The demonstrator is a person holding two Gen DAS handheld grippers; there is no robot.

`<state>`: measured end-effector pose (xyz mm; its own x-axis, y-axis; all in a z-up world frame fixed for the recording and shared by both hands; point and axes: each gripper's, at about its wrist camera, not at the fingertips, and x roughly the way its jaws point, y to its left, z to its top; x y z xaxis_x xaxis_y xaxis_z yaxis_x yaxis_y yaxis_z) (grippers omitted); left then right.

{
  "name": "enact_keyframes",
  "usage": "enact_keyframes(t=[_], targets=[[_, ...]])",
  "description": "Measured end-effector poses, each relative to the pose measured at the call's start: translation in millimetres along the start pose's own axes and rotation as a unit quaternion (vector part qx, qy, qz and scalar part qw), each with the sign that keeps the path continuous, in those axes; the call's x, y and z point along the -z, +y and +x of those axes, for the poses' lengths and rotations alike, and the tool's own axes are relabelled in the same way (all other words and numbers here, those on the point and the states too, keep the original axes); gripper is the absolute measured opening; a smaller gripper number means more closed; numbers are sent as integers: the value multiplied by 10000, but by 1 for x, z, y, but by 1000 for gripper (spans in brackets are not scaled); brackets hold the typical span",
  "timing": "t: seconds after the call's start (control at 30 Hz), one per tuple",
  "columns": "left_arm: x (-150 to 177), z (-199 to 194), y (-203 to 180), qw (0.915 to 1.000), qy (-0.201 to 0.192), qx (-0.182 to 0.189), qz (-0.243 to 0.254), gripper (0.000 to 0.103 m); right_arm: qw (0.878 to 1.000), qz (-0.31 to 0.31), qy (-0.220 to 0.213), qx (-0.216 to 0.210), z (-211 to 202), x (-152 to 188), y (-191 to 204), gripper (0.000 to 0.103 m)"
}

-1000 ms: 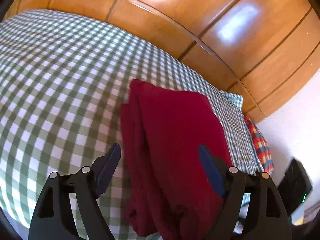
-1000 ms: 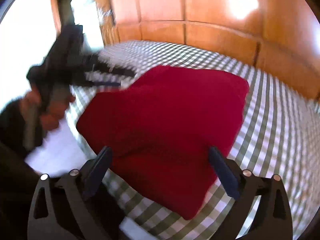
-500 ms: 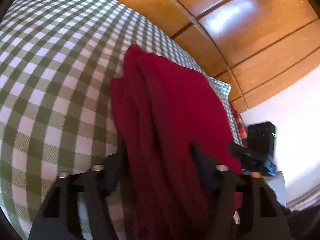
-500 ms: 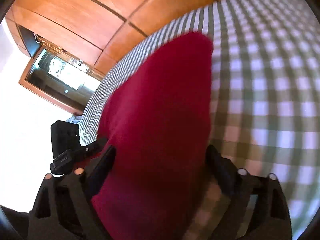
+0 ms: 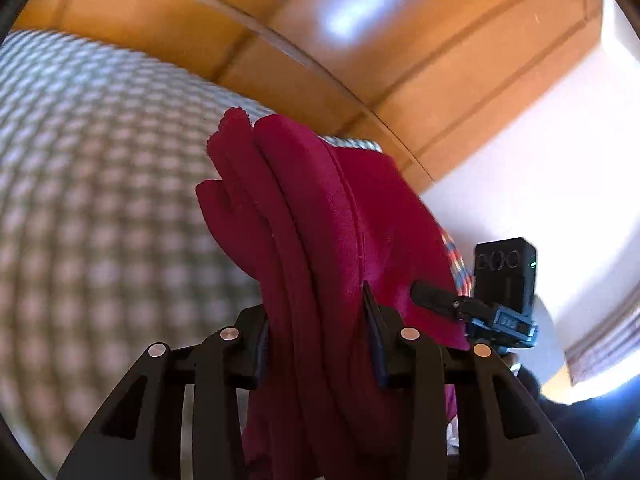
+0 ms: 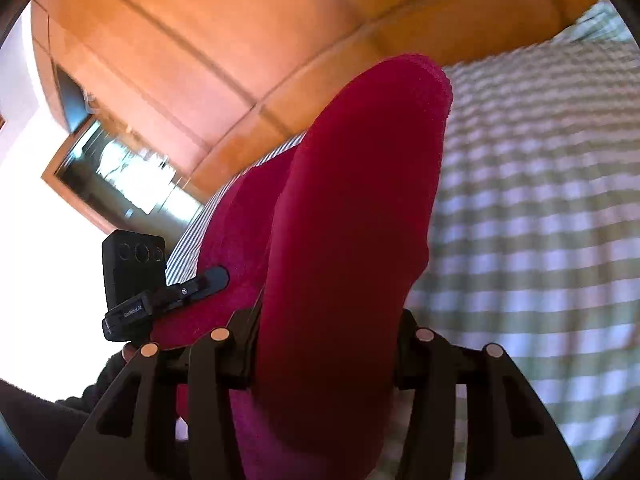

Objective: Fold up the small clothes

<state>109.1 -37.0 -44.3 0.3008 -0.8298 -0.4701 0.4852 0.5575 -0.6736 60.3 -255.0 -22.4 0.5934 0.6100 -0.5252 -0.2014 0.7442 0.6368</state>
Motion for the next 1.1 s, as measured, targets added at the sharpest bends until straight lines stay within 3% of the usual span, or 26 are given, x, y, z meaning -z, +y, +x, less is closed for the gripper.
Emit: enact_keyframes(t=[0.23, 0.33, 0.43, 0.47, 0.53, 0.6, 0.67, 0.9, 1.03, 1.1], targets=[[-58, 133, -81, 9950, 536, 198, 816, 37, 9908, 445, -880, 927, -87, -30, -78, 46], [-74, 187, -106, 9912, 764, 70, 1082, 37, 9833, 605, -1061, 1350, -102, -41, -112, 47], [-79, 241, -117, 9862, 1063, -332, 1222, 38, 9714, 813, -1136, 1921, -104, -43, -145, 57], [-74, 261, -118, 9813, 1211, -664, 1340, 40, 9627, 906, -1066, 2317, -98, -40, -159, 59], [-59, 294, -115, 9662, 1465, -1347, 1641, 49, 9554, 1097, -864, 2602, -85, -34, -180, 68], [-53, 295, -112, 9666, 1332, -1420, 1668, 62, 9504, 1112, -1086, 2694, -83, -22, -187, 79], [-52, 291, -111, 9676, 1300, -1430, 1627, 63, 9496, 1232, -1143, 2644, -86, -20, -186, 81], [-47, 245, -143, 9610, 720, -1875, 1902, 63, 9231, 601, -1267, 3582, -111, -7, -144, 91], [-45, 216, -152, 9594, 328, -2020, 1938, 63, 9161, 444, -1436, 3718, -114, -9, -128, 95], [-40, 201, -155, 9601, 189, -2046, 1898, 70, 9149, 396, -1499, 3727, -117, -2, -115, 95]])
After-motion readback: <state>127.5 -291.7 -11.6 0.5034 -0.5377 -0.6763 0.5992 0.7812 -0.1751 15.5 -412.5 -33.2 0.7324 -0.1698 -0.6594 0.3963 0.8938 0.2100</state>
